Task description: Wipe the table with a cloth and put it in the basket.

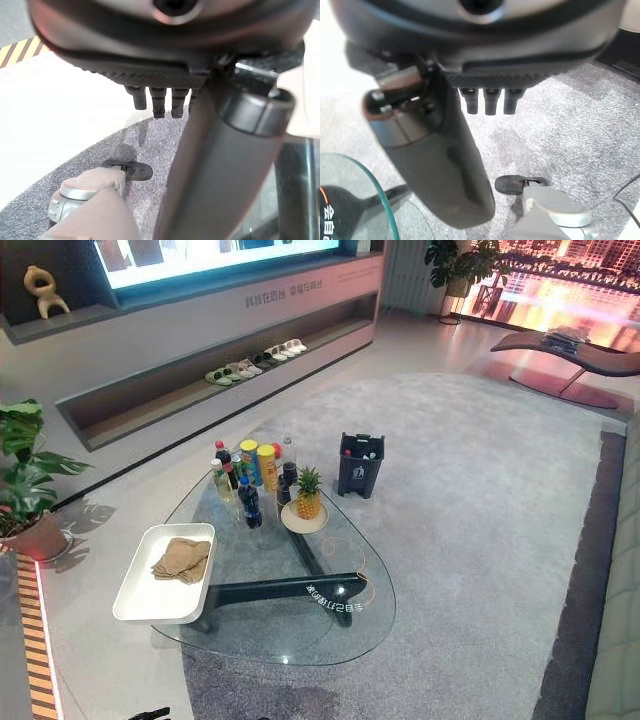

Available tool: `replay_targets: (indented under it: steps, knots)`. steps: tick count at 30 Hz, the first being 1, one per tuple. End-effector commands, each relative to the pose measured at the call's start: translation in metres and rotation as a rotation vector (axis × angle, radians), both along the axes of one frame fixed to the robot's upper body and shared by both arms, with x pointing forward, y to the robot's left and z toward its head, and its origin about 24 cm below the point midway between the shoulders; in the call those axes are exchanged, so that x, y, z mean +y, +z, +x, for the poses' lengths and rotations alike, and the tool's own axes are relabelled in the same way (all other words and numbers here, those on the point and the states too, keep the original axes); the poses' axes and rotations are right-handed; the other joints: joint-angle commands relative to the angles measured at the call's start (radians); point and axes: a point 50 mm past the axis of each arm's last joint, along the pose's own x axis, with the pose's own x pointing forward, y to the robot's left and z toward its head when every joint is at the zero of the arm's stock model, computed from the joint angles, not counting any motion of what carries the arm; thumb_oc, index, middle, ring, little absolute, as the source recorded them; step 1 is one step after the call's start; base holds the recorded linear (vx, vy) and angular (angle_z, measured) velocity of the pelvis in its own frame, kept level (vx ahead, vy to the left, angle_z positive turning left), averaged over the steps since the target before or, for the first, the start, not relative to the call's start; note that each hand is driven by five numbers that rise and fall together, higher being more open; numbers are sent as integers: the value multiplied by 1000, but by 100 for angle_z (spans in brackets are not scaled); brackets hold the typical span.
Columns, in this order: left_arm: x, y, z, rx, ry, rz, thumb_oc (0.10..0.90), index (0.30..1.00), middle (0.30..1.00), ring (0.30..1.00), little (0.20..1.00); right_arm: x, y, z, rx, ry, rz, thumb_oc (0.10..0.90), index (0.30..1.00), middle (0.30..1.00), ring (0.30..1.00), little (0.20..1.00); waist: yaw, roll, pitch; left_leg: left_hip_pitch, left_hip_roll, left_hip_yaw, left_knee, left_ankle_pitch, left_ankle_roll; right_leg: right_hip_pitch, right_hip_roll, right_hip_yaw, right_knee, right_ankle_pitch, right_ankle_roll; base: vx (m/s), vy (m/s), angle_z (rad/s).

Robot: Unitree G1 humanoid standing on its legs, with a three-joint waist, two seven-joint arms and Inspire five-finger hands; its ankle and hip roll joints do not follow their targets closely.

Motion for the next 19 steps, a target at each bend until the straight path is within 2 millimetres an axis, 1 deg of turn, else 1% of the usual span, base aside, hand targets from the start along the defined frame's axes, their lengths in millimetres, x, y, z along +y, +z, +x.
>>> replay_targets:
  steps: [1, 8, 19]
  knots:
    - [2, 4, 16, -24, -26, 1, 800, 900, 900, 900, 900, 3, 1, 15, -11, 67, 3, 800, 900, 900, 900, 900, 14, -11, 16, 46, -21, 18, 8, -91, 4, -39, -29, -8, 78, -1, 53, 0, 0, 0]
    - [-3, 2, 16, -16, -62, -10, 800, 900, 900, 900, 900, 6, 1, 18, -16, 75, 11, 800, 900, 900, 900, 900, 12, -12, 13, 56, -18, 17, 5, -93, 2, -27, -28, -3, 66, 2, 53, 0, 0, 0]
    - [-9, 1, 19, -32, -78, -27, 800, 900, 900, 900, 900, 6, 0, 15, -1, 80, 8, 800, 900, 900, 900, 900, 10, -11, 17, 58, -13, 21, 5, -96, -3, -19, -30, -2, 44, 14, 56, 0, 0, 0]
